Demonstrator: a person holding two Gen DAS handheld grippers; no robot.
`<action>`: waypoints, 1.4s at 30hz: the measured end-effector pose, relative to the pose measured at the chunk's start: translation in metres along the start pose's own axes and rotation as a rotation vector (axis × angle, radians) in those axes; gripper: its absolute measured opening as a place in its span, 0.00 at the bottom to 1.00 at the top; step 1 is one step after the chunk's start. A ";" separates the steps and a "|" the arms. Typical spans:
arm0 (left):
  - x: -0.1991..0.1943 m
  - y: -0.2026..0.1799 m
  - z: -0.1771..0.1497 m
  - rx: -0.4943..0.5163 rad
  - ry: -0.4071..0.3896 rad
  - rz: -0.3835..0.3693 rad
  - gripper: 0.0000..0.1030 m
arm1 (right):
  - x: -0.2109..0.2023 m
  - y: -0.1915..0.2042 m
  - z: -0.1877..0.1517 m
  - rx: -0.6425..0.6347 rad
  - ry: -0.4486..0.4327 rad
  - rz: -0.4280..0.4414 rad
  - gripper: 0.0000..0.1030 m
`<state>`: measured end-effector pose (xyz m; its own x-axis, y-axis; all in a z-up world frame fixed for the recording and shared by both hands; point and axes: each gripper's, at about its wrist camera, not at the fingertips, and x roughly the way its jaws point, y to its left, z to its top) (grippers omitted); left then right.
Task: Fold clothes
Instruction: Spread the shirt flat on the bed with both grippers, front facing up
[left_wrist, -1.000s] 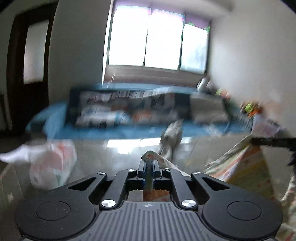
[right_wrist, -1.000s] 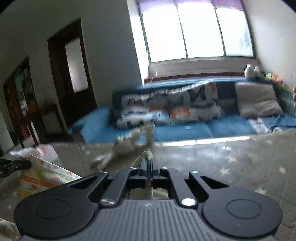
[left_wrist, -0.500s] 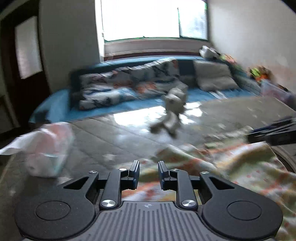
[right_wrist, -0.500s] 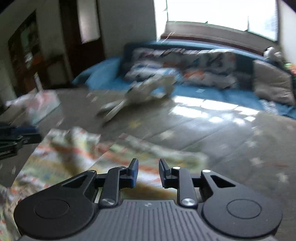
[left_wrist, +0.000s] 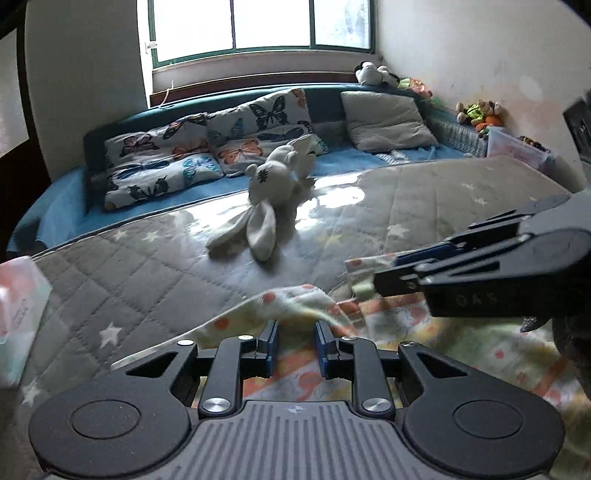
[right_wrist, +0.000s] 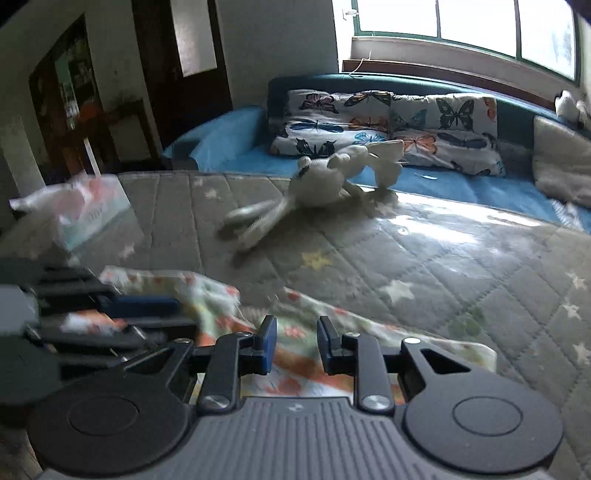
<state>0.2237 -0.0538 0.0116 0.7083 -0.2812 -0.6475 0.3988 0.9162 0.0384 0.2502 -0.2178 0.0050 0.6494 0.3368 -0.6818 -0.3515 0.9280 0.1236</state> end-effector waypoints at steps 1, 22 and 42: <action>0.001 0.000 0.000 0.000 -0.006 -0.008 0.23 | 0.001 -0.001 0.003 0.013 0.001 0.009 0.23; -0.001 0.000 0.003 -0.054 -0.043 -0.102 0.33 | -0.004 0.004 0.011 -0.005 -0.030 -0.002 0.02; -0.124 -0.021 -0.068 -0.040 -0.041 -0.072 0.48 | -0.019 0.030 -0.010 -0.048 0.043 0.058 0.18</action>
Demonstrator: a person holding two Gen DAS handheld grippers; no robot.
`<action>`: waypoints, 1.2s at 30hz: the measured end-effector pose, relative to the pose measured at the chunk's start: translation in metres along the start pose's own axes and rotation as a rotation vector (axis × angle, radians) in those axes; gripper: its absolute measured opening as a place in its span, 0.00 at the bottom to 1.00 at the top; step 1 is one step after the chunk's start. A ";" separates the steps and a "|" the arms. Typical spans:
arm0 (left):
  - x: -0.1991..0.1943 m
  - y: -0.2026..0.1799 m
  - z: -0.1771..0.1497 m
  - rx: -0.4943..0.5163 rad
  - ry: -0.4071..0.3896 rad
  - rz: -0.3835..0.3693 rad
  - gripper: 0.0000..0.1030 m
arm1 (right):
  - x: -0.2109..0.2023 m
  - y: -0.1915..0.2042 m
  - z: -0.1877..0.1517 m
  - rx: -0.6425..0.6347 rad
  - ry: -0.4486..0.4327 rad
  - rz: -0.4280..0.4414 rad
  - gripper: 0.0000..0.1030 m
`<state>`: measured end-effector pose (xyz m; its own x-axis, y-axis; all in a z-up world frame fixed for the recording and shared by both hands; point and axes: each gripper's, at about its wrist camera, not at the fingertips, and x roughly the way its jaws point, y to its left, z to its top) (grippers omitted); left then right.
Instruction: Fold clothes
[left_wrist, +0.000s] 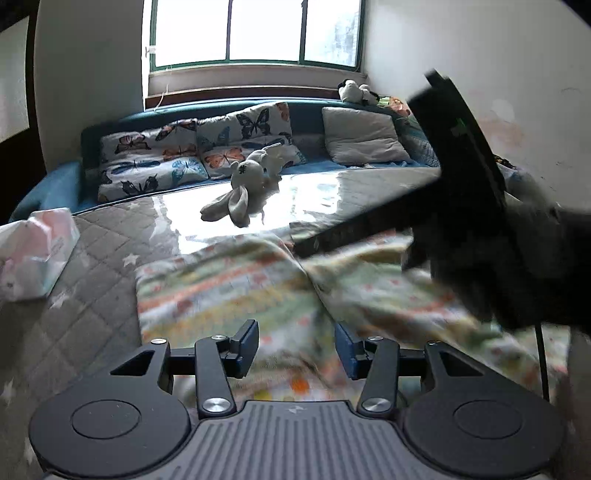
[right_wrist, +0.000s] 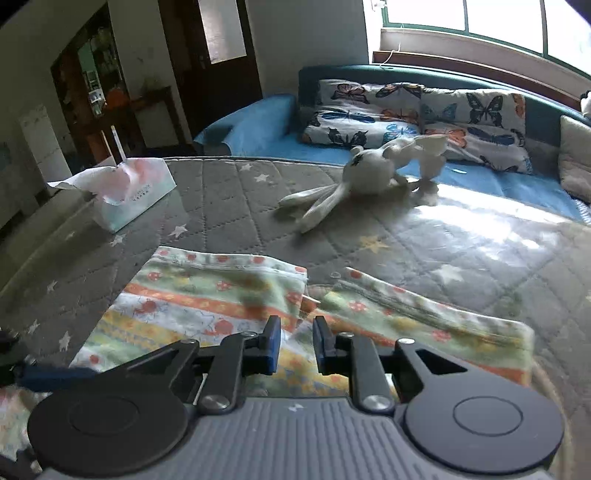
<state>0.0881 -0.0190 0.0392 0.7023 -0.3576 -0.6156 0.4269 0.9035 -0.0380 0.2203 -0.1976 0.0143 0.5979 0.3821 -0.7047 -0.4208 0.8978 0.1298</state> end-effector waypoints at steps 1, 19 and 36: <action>-0.008 -0.003 -0.008 0.002 -0.005 0.005 0.48 | -0.006 -0.001 -0.001 -0.004 0.006 -0.019 0.18; -0.064 -0.017 -0.075 -0.098 0.016 0.059 0.53 | -0.081 0.050 -0.099 -0.227 0.086 0.020 0.37; -0.107 -0.043 -0.079 -0.085 -0.067 -0.043 0.52 | -0.172 0.087 -0.142 -0.227 0.009 0.142 0.48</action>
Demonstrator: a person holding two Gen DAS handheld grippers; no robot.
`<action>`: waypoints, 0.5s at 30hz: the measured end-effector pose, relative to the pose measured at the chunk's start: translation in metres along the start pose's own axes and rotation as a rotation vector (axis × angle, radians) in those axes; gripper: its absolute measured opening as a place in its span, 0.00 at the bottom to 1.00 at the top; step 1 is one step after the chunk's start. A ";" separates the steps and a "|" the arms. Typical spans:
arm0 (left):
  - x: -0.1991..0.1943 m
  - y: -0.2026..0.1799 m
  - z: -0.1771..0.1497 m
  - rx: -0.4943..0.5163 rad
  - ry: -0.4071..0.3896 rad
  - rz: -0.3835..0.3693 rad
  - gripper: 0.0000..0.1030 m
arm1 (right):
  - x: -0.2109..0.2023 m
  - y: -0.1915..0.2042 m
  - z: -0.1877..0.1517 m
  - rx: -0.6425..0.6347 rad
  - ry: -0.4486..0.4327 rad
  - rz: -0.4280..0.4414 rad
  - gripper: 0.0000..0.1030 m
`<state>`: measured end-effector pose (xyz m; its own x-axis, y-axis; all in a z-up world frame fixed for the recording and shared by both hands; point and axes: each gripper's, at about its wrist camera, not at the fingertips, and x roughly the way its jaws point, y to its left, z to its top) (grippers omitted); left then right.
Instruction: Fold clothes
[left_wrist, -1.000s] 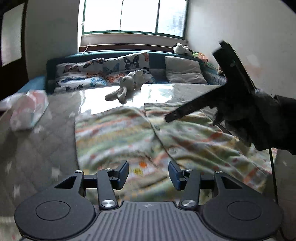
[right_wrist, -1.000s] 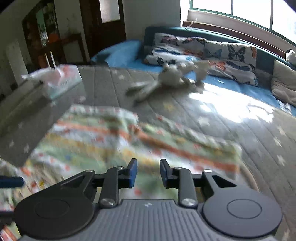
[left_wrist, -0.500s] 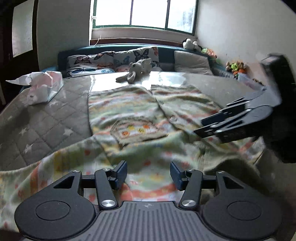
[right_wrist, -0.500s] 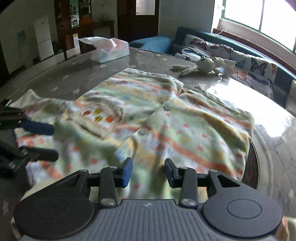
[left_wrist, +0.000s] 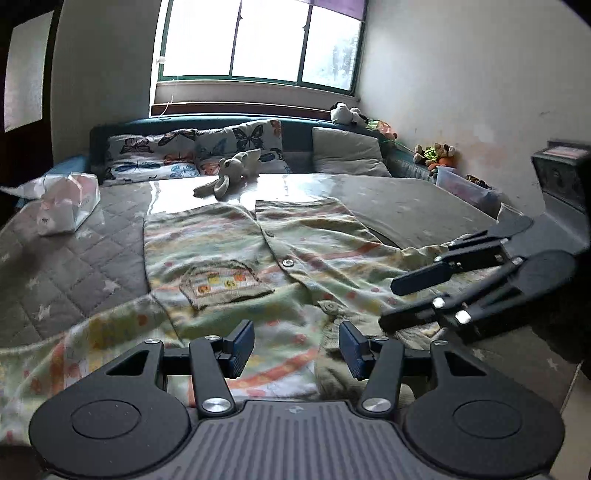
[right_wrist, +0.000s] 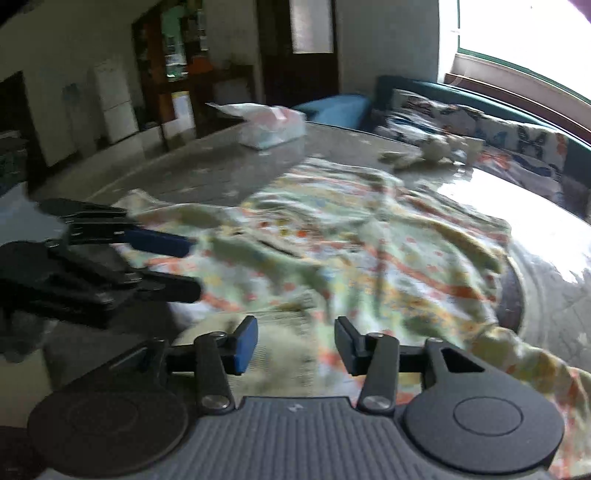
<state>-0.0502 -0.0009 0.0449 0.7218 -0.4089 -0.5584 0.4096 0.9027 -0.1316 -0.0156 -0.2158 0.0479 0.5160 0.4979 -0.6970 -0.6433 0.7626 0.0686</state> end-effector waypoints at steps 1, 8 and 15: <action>0.000 0.001 -0.002 -0.017 0.006 0.005 0.52 | -0.001 0.004 -0.001 -0.011 -0.003 0.005 0.48; -0.007 -0.001 -0.010 -0.050 0.017 -0.023 0.52 | 0.010 0.020 -0.012 -0.041 0.007 -0.022 0.11; 0.007 -0.012 -0.006 -0.023 0.025 -0.087 0.52 | -0.013 0.001 -0.013 0.064 -0.050 -0.021 0.02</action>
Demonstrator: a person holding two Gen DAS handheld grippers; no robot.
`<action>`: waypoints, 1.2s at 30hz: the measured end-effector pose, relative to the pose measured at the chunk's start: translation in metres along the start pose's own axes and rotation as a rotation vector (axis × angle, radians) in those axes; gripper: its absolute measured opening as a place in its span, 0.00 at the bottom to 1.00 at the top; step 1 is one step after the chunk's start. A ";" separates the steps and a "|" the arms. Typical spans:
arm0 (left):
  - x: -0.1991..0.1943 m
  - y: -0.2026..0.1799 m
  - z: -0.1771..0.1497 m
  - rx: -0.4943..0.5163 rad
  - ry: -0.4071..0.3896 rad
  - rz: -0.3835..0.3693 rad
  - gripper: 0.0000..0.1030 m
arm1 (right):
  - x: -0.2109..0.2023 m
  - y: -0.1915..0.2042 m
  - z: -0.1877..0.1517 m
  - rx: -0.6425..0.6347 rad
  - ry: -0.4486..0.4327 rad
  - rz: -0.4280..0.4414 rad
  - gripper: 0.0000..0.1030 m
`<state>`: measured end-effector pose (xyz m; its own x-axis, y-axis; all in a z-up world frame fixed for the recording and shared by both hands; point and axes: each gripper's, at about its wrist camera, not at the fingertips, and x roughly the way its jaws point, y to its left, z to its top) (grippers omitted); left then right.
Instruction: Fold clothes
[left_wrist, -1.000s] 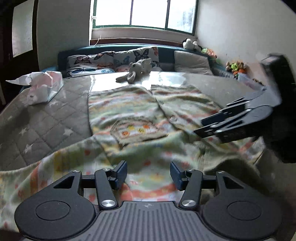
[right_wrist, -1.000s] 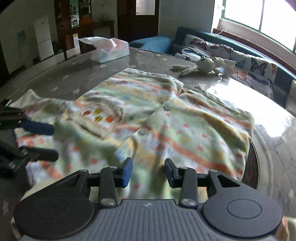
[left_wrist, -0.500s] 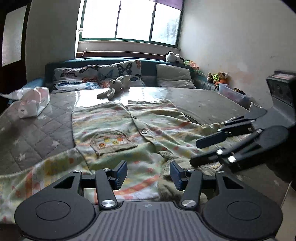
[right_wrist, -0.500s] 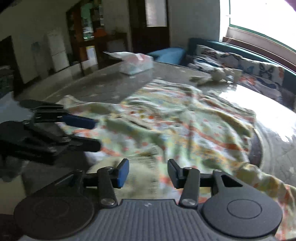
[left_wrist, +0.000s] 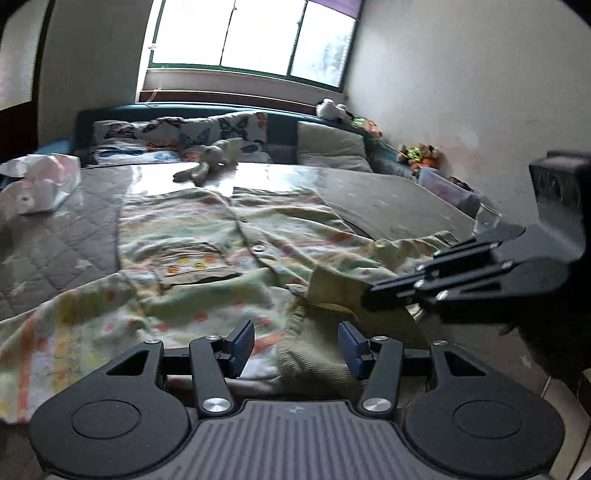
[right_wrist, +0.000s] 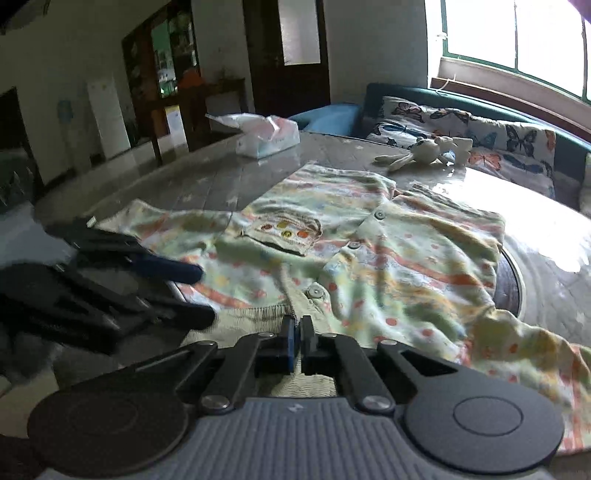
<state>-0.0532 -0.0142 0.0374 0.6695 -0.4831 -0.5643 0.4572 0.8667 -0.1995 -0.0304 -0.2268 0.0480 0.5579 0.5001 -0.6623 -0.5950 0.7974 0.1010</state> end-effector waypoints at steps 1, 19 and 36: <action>0.006 0.001 0.000 -0.009 0.013 -0.021 0.52 | -0.003 -0.001 0.001 0.004 -0.007 0.003 0.02; -0.006 -0.003 -0.019 0.046 0.052 -0.146 0.54 | -0.006 0.017 0.005 -0.092 0.073 0.110 0.12; -0.084 0.133 -0.039 -0.518 -0.031 0.431 0.63 | 0.041 0.002 -0.003 -0.042 0.078 0.049 0.36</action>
<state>-0.0720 0.1465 0.0272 0.7491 -0.0769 -0.6580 -0.1897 0.9267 -0.3243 -0.0103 -0.2055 0.0186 0.4814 0.5094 -0.7133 -0.6453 0.7567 0.1049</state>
